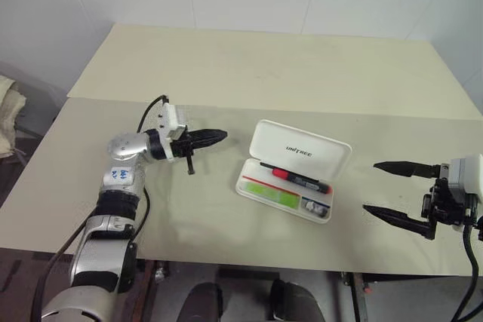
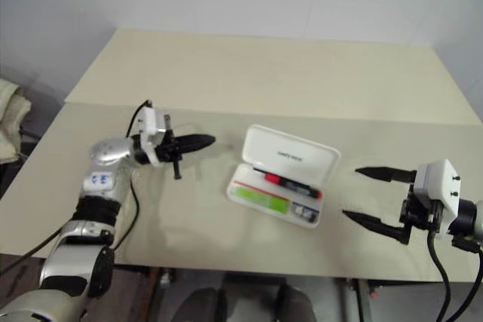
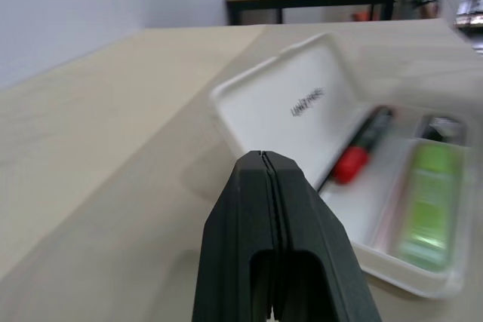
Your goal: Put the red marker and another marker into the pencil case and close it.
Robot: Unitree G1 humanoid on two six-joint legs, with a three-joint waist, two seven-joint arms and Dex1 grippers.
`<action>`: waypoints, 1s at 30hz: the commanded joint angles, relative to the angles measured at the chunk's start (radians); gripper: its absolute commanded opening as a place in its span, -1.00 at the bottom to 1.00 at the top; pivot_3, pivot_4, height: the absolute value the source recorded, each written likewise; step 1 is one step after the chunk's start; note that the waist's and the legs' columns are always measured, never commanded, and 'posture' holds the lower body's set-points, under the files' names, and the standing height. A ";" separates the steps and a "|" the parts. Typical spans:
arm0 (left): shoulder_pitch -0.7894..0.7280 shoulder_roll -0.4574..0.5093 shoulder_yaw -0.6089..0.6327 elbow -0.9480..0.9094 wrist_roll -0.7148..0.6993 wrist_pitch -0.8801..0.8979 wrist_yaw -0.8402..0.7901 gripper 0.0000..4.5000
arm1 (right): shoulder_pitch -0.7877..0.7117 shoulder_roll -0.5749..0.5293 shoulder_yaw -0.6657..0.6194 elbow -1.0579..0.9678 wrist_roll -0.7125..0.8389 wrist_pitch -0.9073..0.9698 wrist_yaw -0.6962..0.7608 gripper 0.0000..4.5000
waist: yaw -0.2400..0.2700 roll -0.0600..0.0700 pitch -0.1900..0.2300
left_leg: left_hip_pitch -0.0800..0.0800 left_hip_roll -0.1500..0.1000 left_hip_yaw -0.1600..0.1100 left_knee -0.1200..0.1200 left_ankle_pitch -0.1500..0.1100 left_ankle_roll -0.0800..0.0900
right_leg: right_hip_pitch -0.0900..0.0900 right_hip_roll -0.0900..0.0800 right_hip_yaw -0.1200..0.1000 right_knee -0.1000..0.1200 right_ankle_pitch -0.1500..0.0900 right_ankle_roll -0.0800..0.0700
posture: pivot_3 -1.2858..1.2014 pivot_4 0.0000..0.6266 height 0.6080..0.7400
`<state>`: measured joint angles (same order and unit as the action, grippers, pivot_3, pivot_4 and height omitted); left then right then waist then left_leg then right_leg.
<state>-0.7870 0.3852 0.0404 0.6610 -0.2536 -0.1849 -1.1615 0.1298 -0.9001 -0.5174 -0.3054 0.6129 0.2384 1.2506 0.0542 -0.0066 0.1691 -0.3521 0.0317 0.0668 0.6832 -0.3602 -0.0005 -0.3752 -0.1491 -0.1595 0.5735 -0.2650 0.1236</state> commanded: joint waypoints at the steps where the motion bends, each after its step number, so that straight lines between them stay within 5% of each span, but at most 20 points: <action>1: -0.074 -0.051 -0.032 0.124 0.087 -0.072 0.128 -0.99 | -0.006 -0.004 -0.022 -0.011 -0.003 -0.018 -0.018 1.00 | 0.000 0.000 0.000 | 0.000 0.000 0.000 0.000 0.000 0.000 | 0.000 0.000 0.000 0.000 0.000 0.000 | 0.03 -0.52 1.00; 7: -0.183 -0.138 -0.074 0.324 0.185 -0.105 0.279 -0.99 | -0.009 -0.004 -0.021 -0.042 -0.002 -0.006 -0.046 1.00 | -0.005 -0.001 0.000 | 0.000 0.000 0.001 -0.001 0.000 0.000 | 0.000 0.000 0.000 0.000 0.000 0.000 | 0.03 -0.52 1.00; 16: -0.239 -0.181 -0.072 0.372 0.191 -0.166 0.253 -0.99 | -0.010 0.002 -0.023 -0.076 0.009 0.007 -0.088 1.00 | -0.003 -0.001 0.000 | 0.000 0.000 0.001 -0.001 0.000 0.000 | 0.000 0.000 0.000 -0.001 0.000 0.000 | 0.03 -0.52 1.00; 22: -0.260 -0.179 -0.048 0.346 0.151 -0.186 0.161 -0.99 | -0.004 0.009 -0.028 -0.077 0.019 0.009 -0.105 1.00 | -0.004 -0.001 0.000 | 0.000 0.000 0.001 0.000 0.000 0.000 | -0.001 0.000 0.000 -0.001 0.000 0.000 | 0.03 -0.52 1.00; 30: -0.168 -0.179 -0.096 0.221 0.097 -0.219 -0.161 -0.99 | -0.017 0.015 -0.012 -0.076 0.022 0.003 -0.122 1.00 | -0.005 -0.001 0.000 | -0.001 0.000 0.001 0.000 0.000 0.000 | -0.001 0.000 -0.001 -0.001 0.000 0.000 | 0.03 -0.52 1.00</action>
<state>-0.9769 0.2070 -0.0333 0.9382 -0.1305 -0.3939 -1.2518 0.1216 -0.8910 -0.5129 -0.3556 0.6160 0.2466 1.1358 0.0496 -0.0080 0.1693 -0.3526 0.0318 0.0677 0.6827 -0.3602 -0.0004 -0.3758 -0.1491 -0.1601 0.5726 -0.2649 0.1238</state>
